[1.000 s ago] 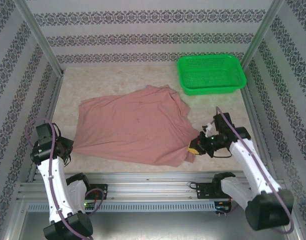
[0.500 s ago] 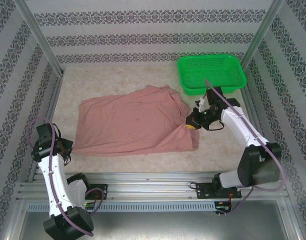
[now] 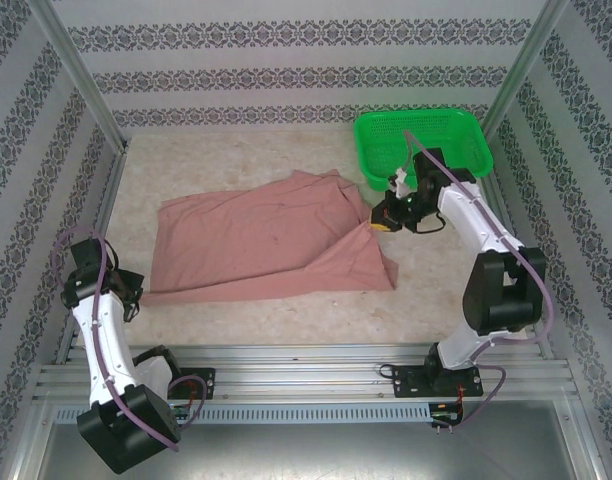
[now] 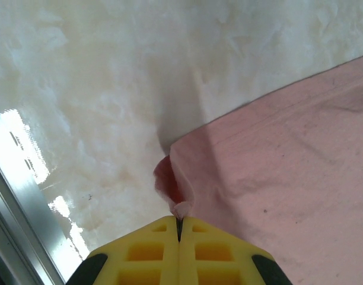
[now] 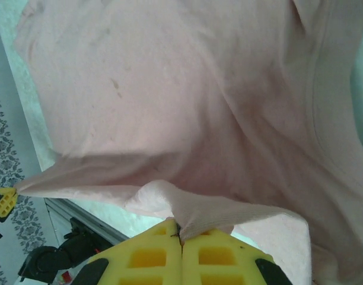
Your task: Fold and stack the t-shirts
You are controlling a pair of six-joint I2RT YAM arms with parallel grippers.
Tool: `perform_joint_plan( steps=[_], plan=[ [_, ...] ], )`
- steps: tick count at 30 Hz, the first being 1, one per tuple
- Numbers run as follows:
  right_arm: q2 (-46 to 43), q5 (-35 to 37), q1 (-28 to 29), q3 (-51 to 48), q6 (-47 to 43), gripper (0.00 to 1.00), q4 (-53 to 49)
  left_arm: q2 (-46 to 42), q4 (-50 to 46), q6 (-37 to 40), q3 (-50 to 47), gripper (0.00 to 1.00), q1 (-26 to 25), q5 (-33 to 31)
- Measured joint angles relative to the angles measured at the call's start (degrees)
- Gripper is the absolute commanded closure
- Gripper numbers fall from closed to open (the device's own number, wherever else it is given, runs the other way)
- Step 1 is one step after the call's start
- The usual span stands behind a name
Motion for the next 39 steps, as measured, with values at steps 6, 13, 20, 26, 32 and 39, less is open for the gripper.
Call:
perform_joint_plan(
  steps=[6,13,20,26,32,39],
  plan=[
    [6.32,0.24,1.16,9.16,-2.64,1.0,-1.6,0.31,1.62,0.04,-0.61,1.0,0.0,0.59],
    [12.61,0.72,3.91,16.5,-5.05,1.0,-3.78,0.96,3.34,0.07,-2.36,1.0,0.0,0.96],
    [14.84,1.11,4.11,17.9,-5.29,1.0,-4.66,4.42,6.99,0.74,-2.47,1.0,0.0,1.7],
    [16.31,1.4,4.11,18.62,-5.27,1.0,-4.68,9.31,10.4,1.31,-2.49,1.0,0.0,3.41],
    [17.25,1.55,4.11,18.82,-5.27,1.0,-4.61,14.05,12.61,1.88,-2.36,1.0,0.0,4.04],
    [17.66,1.97,4.09,19.32,-5.27,1.0,-4.2,19.82,13.7,3.72,-0.5,1.0,0.0,4.63]
  ],
)
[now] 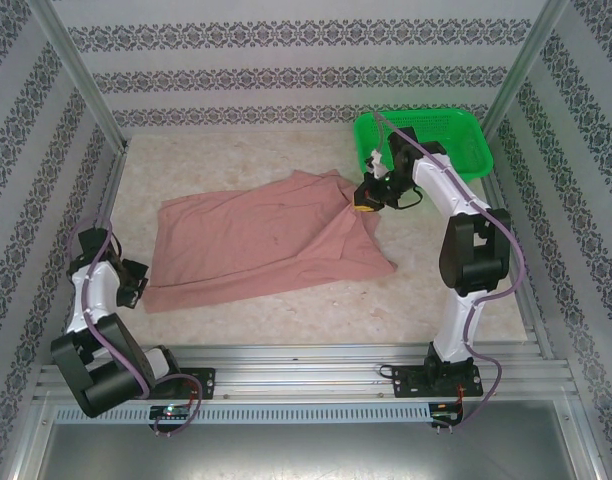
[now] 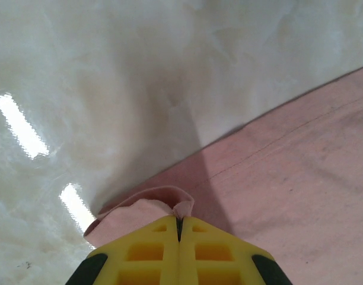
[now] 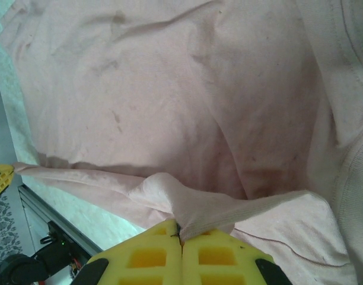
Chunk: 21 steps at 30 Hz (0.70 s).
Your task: Fold and stack the t-shirts
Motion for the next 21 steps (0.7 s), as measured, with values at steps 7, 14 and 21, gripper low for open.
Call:
perform_joint_plan(
  steps=[7,14,21],
  plan=[
    [0.5,0.02,-1.2,0.48,0.02,1.0,0.35,3.61,1.73,1.7,3.08,1.0,-0.02,2.21],
    [1.62,0.02,-1.88,1.38,0.07,1.0,0.59,7.13,2.75,3.26,3.76,1.0,-0.09,3.82],
    [2.71,0.04,-1.88,2.19,0.11,1.0,1.03,10.16,3.02,5.2,7.85,1.0,-0.17,5.01]
  ],
)
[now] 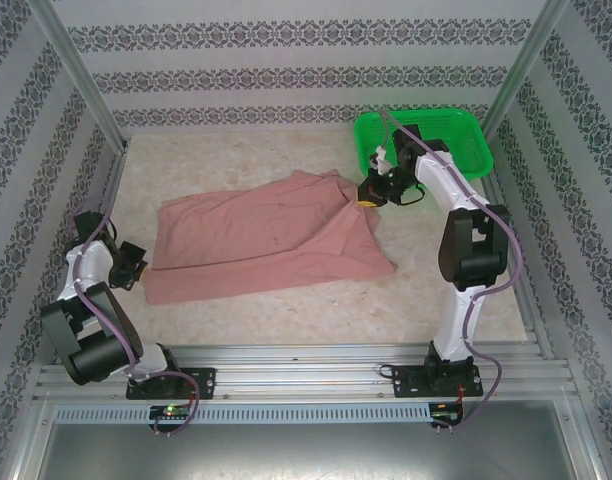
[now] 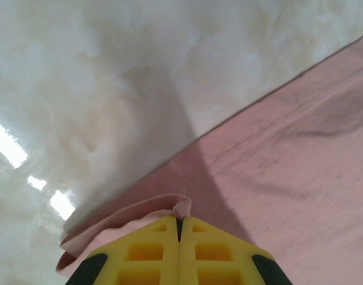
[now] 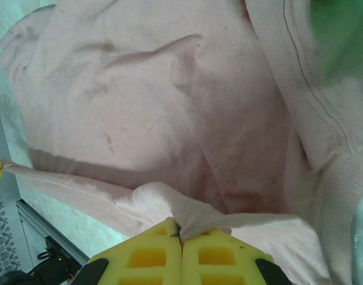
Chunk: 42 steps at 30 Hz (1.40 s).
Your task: Fold and stack the t-shirts
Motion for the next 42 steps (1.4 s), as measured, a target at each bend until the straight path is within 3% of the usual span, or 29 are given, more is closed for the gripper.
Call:
perform_joint_plan(
  steps=[18,19,22,24,25,26,32,37,42],
  plan=[
    [0.63,0.46,-1.14,0.0,0.37,1.0,0.5,9.79,1.53,4.52,4.04,1.0,-1.53,1.31],
    [0.74,0.48,-1.14,0.0,0.39,1.0,0.5,10.05,1.57,4.68,4.2,0.97,-1.64,1.33],
    [1.11,0.63,-1.14,0.0,0.52,1.0,0.59,10.88,2.58,5.29,4.5,0.59,-1.9,1.79],
    [1.46,0.66,-1.14,0.09,0.9,1.0,0.68,11.19,3.06,5.31,4.76,0.46,-2.08,2.34],
    [1.64,0.66,-1.14,0.13,1.25,1.0,0.76,11.21,3.13,5.25,5.05,0.31,-2.12,2.58],
    [1.88,0.7,-1.14,0.33,1.49,1.0,0.72,11.15,3.26,4.87,5.57,0.26,-2.16,3.08],
    [3.76,0.79,-1.09,3.06,1.9,1.0,0.9,6.12,3.37,2.38,11.15,0.21,-6.08,4.04],
    [6.25,0.81,-0.68,7.28,1.9,1.0,0.55,-1.81,3.39,-0.11,14.64,0.21,-15.37,4.04],
    [8.48,0.83,-0.22,11.08,1.88,1.0,-0.46,-9.2,3.43,-4.79,10.4,0.23,-26.47,3.19]
  ],
)
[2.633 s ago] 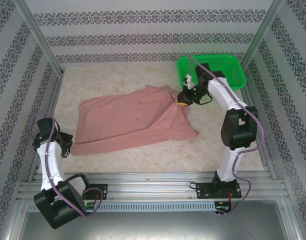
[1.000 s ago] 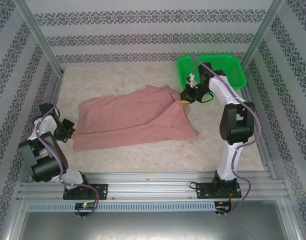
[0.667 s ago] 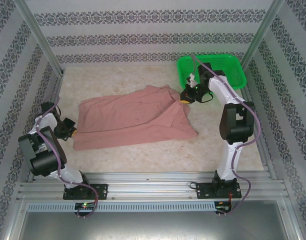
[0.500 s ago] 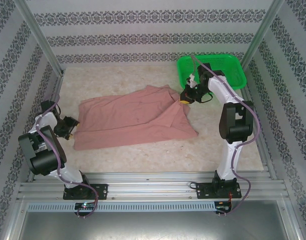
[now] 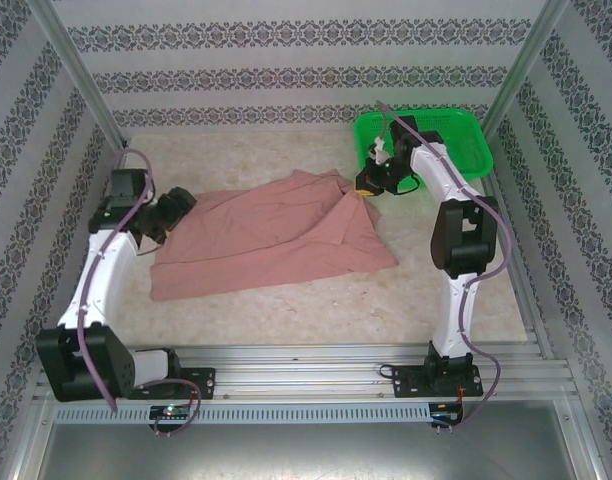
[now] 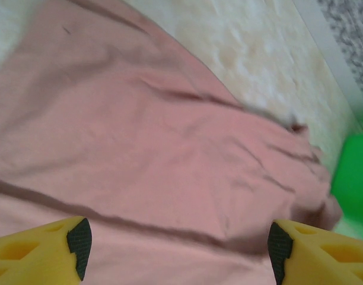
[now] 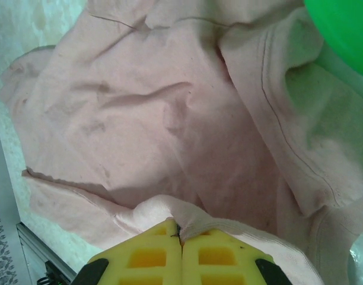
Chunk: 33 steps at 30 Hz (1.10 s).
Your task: Fold and stack the t-shirts
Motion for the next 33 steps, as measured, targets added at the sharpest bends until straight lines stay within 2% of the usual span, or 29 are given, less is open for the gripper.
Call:
perform_joint_plan(
  steps=[5,10,15,18,20,23,25,28,31,33],
  plan=[
    [2.29,0.48,0.39,2.32,-0.04,1.0,-1.4,-4.0,0.2,-4.76,-8.79,0.25,-8.41,-0.66],
    [5.35,1.09,1.16,6.27,-0.22,0.96,-3.08,-5.07,0.2,-7.74,-14.56,0.25,-10.8,-2.43],
    [9.18,1.51,1.9,11.26,-0.02,0.8,-4.68,-4.92,1.05,-8.79,-16.57,0.25,-10.95,-4.74],
    [11.26,1.51,2.01,14.29,1.07,0.67,-4.79,-3.96,2.32,-9.27,-18.58,0.25,-10.95,-6.14],
    [11.74,1.2,2.01,16.06,1.81,0.55,-5.11,-3.15,3.02,-9.9,-20.24,0.25,-10.95,-7.17],
    [10.6,0.85,2.01,16.85,1.46,0.48,-5.22,-2.91,3.98,-10.88,-22.73,0.25,-10.95,-8.5],
    [6.25,1.14,1.97,12.63,1.64,0.4,-4.79,-2.84,4.28,-11.61,-23.96,0.25,-10.95,-9.33],
    [-5.7,2.16,1.11,-1.27,2.54,0.34,-3.56,-2.69,4.87,-12.66,-25.31,0.24,-10.95,-10.62],
    [-20.48,2.78,-2.32,-18.45,4.33,0.32,-2.21,-2.69,5.99,-13.77,-26.86,0.24,-10.91,-11.67],
    [-26.82,3.41,-5.9,-27.28,4.68,0.32,-1.73,-2.36,6.45,-14.58,-27.71,0.24,-10.88,-12.33]
  ],
)
